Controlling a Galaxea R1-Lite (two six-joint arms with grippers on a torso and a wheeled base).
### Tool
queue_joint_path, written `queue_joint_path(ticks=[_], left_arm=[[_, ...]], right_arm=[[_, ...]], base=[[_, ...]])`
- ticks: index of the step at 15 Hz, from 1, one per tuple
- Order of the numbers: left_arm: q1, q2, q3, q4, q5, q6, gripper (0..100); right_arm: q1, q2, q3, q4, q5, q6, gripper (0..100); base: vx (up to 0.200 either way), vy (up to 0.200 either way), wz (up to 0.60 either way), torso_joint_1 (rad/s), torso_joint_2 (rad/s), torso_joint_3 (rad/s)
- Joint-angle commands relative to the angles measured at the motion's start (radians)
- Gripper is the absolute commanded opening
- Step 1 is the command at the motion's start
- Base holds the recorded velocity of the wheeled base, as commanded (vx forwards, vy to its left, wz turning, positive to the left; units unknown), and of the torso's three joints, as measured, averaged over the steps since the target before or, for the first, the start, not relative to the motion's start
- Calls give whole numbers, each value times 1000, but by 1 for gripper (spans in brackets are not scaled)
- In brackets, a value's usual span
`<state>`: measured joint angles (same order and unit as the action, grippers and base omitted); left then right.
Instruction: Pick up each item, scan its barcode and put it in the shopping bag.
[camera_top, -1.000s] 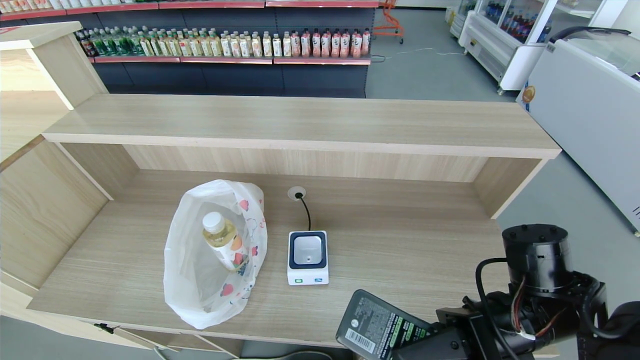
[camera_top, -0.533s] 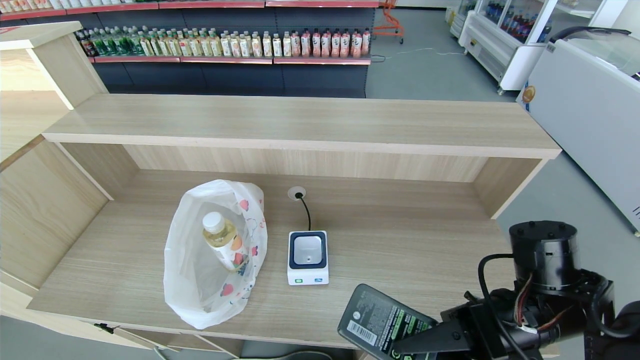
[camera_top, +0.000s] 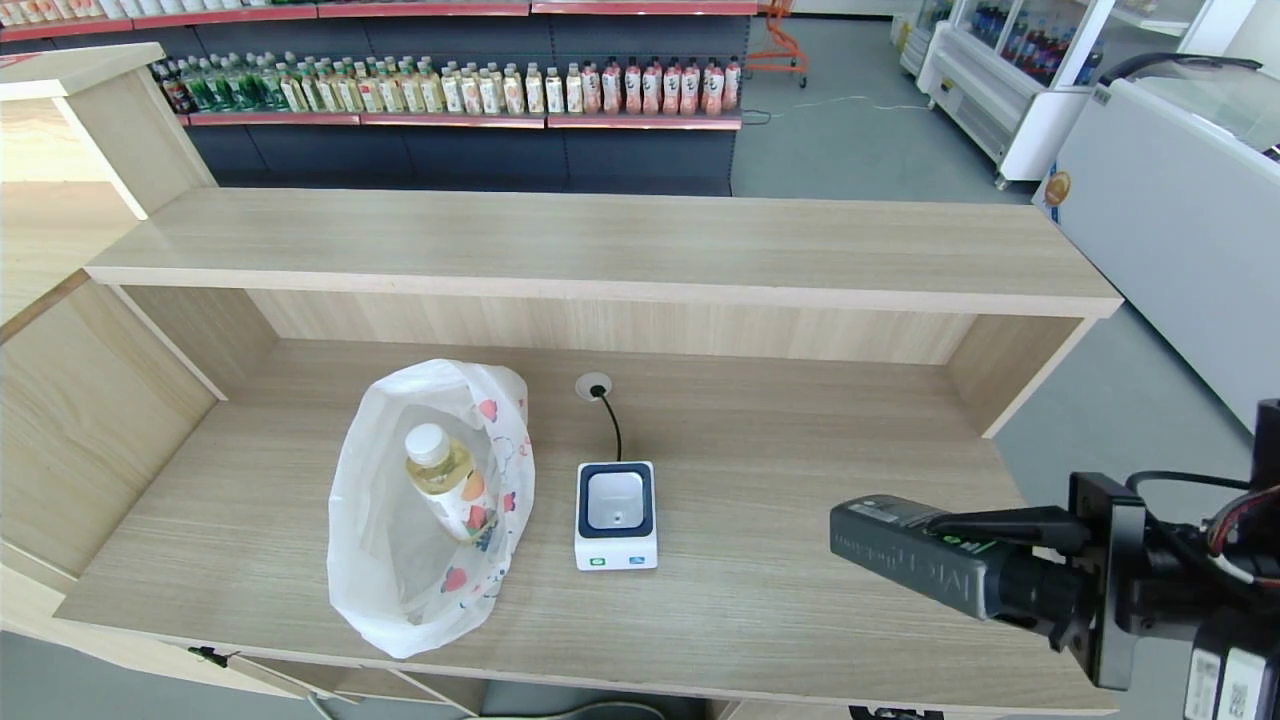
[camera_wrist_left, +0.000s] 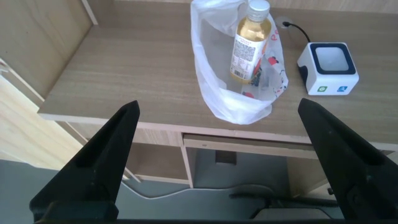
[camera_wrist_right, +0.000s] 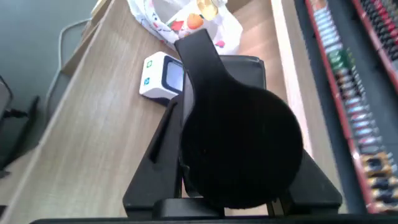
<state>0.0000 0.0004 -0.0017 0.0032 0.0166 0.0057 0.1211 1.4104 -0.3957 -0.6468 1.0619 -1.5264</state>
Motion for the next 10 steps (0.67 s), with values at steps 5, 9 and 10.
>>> queue_joint_path(ticks=[5,9,10], left_arm=[[0,0,0,0,0,0,100],[0,0,0,0,0,0,100],[0,0,0,0,0,0,100]], right_arm=[[19,-188,0,45,-527,1457,0],[98,-188,51,58,-639,1870,0],[124,-188,49,58,-637,1934,0]], base=[[0,0,0,0,0,0],[0,0,0,0,0,0],[0,0,0,0,0,0]])
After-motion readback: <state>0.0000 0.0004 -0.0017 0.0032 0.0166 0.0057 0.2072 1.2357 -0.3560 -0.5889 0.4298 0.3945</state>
